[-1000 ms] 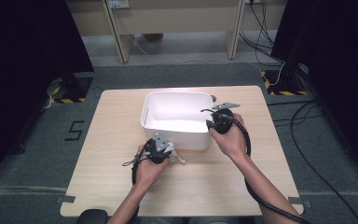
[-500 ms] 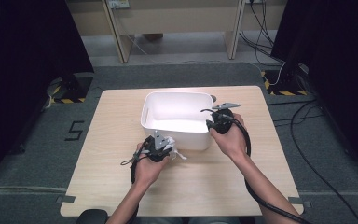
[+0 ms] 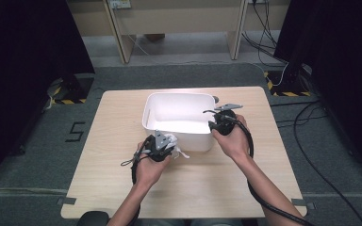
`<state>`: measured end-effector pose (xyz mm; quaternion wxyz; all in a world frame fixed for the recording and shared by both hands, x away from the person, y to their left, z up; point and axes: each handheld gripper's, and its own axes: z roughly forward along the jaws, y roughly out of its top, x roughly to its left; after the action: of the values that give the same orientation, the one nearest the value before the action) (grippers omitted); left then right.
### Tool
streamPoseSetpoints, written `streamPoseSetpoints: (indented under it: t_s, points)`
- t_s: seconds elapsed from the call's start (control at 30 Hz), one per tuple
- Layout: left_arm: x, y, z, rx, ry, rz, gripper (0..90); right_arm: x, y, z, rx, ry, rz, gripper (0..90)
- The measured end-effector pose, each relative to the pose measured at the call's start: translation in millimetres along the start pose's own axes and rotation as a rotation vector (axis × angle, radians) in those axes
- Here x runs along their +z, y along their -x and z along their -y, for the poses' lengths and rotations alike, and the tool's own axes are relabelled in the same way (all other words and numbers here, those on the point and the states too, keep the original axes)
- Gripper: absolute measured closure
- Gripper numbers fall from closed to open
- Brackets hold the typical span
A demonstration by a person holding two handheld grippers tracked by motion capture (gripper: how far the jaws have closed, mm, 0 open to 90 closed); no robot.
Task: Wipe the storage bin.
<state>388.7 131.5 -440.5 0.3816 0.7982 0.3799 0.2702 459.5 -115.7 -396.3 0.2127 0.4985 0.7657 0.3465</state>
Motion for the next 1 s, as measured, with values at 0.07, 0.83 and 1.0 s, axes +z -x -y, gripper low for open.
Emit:
streamPoseSetpoints:
  t_s: [0.07,0.83,1.0]
  points:
    - [-1.4,-0.5,-1.7,0.002,0.004,-0.007,74.7,0.1,0.0,-0.1,0.001,0.0,0.0,67.5]
    - [-5.8,1.5,-8.1,0.014,0.021,-0.001,74.7,0.1,0.3,0.0,-0.003,0.002,0.001,67.5]
    - [-5.2,2.2,-9.3,0.014,0.023,-0.002,74.6,0.1,0.1,0.0,-0.001,0.002,0.002,67.4]
